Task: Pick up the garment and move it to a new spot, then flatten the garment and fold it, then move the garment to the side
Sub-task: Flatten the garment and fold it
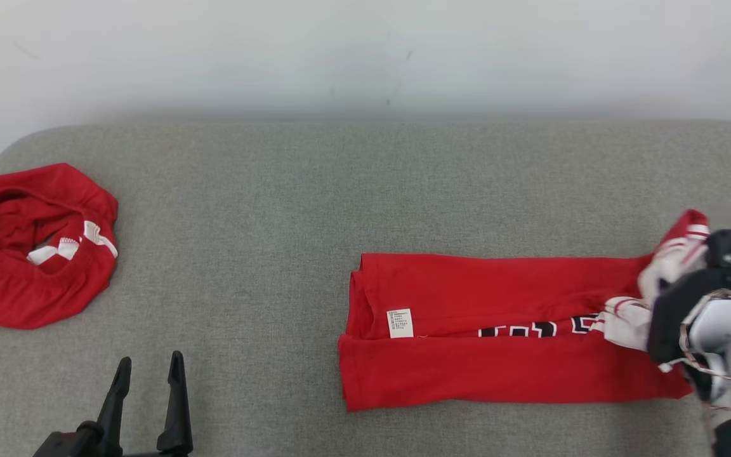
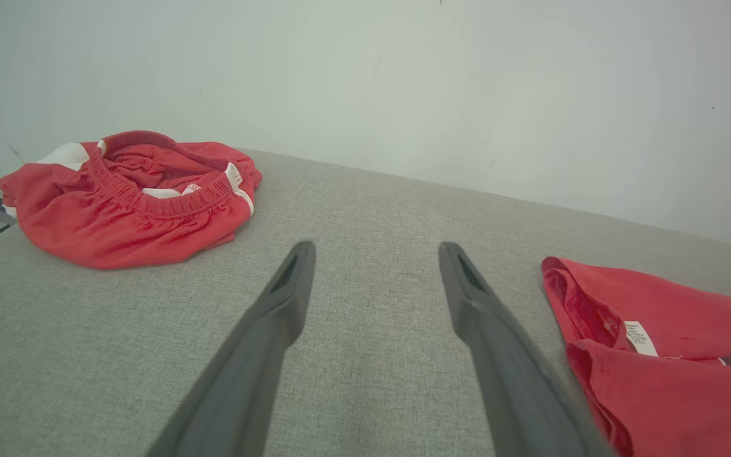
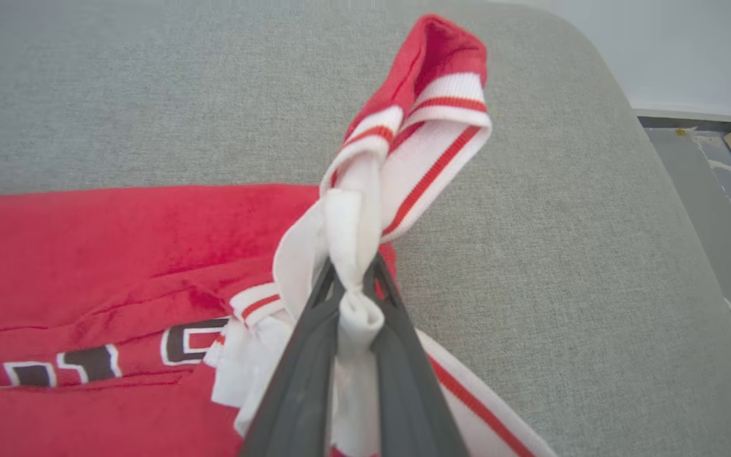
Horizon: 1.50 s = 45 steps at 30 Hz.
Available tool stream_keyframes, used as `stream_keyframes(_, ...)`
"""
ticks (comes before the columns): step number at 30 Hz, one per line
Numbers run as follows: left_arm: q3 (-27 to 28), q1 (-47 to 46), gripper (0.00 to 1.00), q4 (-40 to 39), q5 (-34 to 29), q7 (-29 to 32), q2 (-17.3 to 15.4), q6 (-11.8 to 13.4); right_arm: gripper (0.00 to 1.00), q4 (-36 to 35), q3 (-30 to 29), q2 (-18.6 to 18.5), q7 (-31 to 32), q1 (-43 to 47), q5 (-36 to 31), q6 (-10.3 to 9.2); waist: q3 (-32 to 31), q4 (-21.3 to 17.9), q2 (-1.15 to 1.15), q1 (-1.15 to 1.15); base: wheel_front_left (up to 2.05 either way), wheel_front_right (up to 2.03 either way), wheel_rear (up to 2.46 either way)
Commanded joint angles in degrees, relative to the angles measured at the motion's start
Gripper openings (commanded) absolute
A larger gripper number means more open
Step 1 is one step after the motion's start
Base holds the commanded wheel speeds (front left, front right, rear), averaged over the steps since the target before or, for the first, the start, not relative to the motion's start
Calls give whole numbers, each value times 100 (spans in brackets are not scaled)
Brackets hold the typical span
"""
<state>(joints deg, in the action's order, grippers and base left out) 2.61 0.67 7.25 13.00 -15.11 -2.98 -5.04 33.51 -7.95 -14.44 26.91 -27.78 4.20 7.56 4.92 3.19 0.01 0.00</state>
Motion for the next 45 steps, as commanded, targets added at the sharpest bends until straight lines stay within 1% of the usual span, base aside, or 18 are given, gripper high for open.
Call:
stream_keyframes(1, 7, 95, 100, -10, 13, -3, 5, 18, 0, -58, 42, 15, 12, 49, 40, -14, -30, -16, -1, 0, 0, 0, 0)
stream_keyframes(6, 3, 115, 100, -24, 16, -3, 7, 14, 0, -583, 981, 295, 315, 197, 386, -14, -120, -34, -1, 0, 0, 0, 0)
stream_keyframes(10, -53, 128, 100, -31, 39, -3, 8, 37, 0, -710, 1630, 443, 513, 113, 667, -14, -167, -23, -1, 0, 0, 0, 0)
stream_keyframes(14, -120, 133, 100, -43, 54, -3, 7, 55, 0, -538, 2065, 656, 605, -112, 892, -14, -174, 5, -1, 0, 0, 0, 0)
stream_keyframes(21, -261, 82, 100, -14, 57, -3, 8, 47, 0, 80, 2827, 999, 580, -634, 1243, -14, -155, 112, -1, 0, 0, 0, 0)
stream_keyframes(26, -311, 43, 100, 33, 102, -3, 8, 36, 0, 474, 3206, 1114, 449, -809, 1586, -14, -155, 195, -1, 0, 0, 0, 0)
stream_keyframes(29, -310, 29, 100, 55, 112, -3, 7, 22, 0, 702, 3346, 1146, 307, -943, 1686, -14, -141, 231, -1, 0, 0, 0, 0)
stream_keyframes(33, -340, -25, 100, 114, 121, -3, 8, -2, 0, 972, 3476, 1160, 140, -1080, 1929, -14, -135, 319, -1, 0, 0, 0, 0)
stream_keyframes(40, -415, -189, 100, 210, 188, -3, 8, -42, 0, 1369, 3938, 1160, 10, -1406, 2454, -14, -59, 473, -1, 0, 0, 0, 0)
stream_keyframes(43, -431, -221, 100, 241, 210, -3, 8, -50, 0, 1497, 4000, 1159, -63, -1486, 2516, -13, -42, 509, -1, 0, 0, 0, 0)
stream_keyframes(44, -435, -234, 100, 250, 225, -3, 8, -55, 34, 1535, 4029, 1162, -143, -1524, 2548, -13, -39, 523, -1, 0, 0, 0, 0)
stream_keyframes(45, -437, -252, 100, 261, 239, -3, 8, -64, 100, 1563, 4044, 1162, -236, -1564, 2606, -13, -32, 533, -1, 0, 0, 0, 0)
